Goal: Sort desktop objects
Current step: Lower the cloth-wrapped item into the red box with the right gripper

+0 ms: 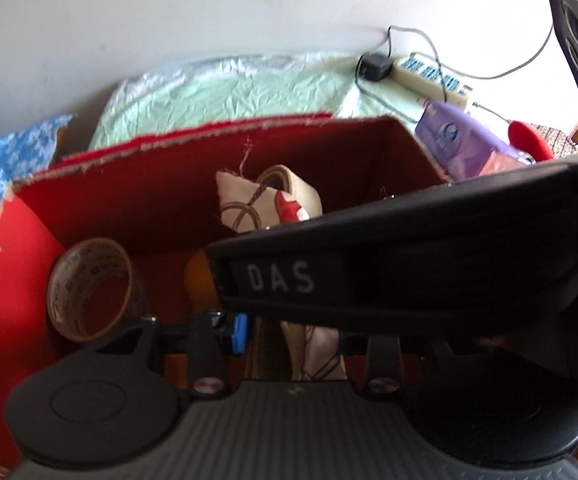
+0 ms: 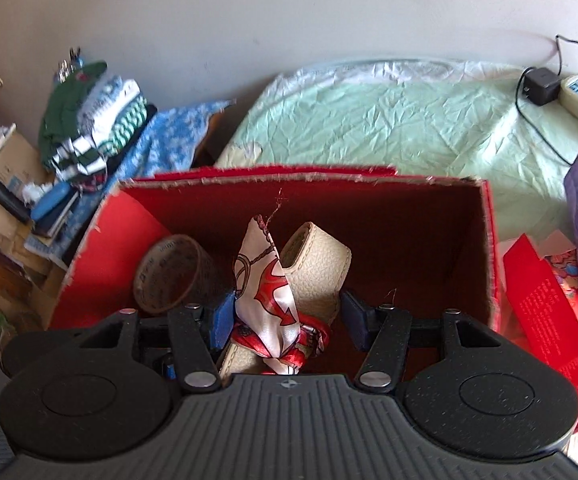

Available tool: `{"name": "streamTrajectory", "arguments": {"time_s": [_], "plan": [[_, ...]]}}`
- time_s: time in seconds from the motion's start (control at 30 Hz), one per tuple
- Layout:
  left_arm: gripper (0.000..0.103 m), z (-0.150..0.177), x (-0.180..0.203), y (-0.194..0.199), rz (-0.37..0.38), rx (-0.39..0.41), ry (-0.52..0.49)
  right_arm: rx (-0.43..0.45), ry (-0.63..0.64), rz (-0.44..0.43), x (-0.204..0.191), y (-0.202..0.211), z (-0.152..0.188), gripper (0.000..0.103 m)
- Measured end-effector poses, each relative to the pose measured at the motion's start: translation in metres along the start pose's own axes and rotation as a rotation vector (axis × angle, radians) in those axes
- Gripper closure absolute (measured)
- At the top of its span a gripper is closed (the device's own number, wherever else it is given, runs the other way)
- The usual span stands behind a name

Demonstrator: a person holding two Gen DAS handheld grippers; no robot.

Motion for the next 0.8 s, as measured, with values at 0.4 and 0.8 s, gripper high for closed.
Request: {"name": "streamTrajectory", "arguments": {"time_s": [0.4, 0.8], "plan": [[0.067, 0.004, -0.011, -0.023, 0.032, -0.148, 0.06, -0.183, -0.061, -0.017, 0.008, -0.029, 0.002, 0.044], [0.059, 0.006, -0.031, -0.041, 0.099, -0.223, 0.111, -0.34, -0.023, 0.01, 0.004, -0.049, -0.002, 0.043]]}}
Point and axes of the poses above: each gripper's, at about its wrist camera, not at the fingertips, and y roughly against the way its jaws point, x to its right, z to its underside, the point moved 4 cm from there along -y, roughly the way its jaws point, and after that the axes turned 7 degrees about -x, right-handed, at the moved point
